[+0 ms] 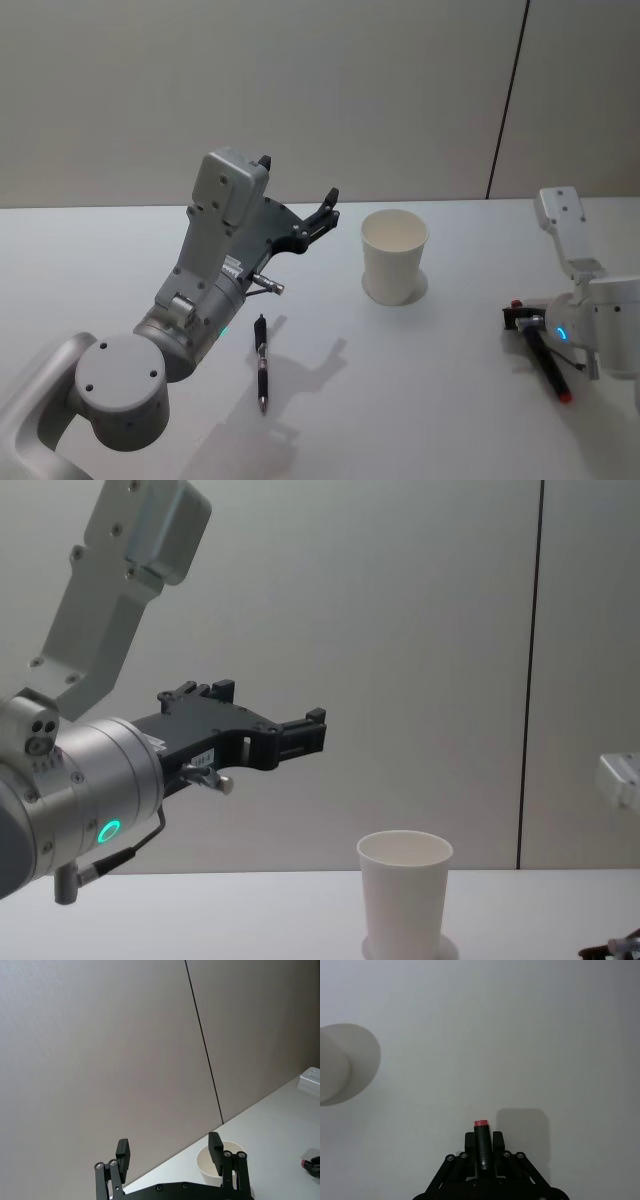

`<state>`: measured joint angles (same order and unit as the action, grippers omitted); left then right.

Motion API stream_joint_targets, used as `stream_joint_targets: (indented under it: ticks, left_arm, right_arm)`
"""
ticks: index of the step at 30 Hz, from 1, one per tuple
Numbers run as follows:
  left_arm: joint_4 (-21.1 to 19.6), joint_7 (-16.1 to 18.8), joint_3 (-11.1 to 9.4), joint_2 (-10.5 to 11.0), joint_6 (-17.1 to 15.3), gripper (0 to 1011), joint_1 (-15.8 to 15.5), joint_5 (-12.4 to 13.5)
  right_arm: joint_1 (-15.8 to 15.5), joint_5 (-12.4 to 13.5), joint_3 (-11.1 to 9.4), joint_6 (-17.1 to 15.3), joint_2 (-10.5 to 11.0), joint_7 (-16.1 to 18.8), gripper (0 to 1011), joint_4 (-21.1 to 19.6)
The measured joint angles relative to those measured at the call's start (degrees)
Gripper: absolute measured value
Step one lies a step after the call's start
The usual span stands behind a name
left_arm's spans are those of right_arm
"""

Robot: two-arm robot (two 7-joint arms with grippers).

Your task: Place the pen into the pen holder.

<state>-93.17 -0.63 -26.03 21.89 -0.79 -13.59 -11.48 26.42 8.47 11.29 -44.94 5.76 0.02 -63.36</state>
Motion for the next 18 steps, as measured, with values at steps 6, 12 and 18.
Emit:
stream_joint_targets:
  ticks: [6, 12, 18]
  left_arm:
    - [0.0, 0.0, 0.0, 0.0, 0.0, 1003, 0.0, 0.0]
    - [0.0, 0.0, 0.0, 0.0, 0.0, 1003, 0.0, 0.0]
    - [0.0, 0.0, 0.0, 0.0, 0.0, 1003, 0.0, 0.0]
  right_arm:
    - [0.2, -0.3, -0.1, 0.3, -0.1, 0.1, 165, 0.6]
    - [0.2, -0.5, -0.2, 0.7, -0.2, 0.2, 165, 0.9]
    - [-0.2, -0.7, -0.4, 1.6, -0.1, 0.6, 165, 0.6]
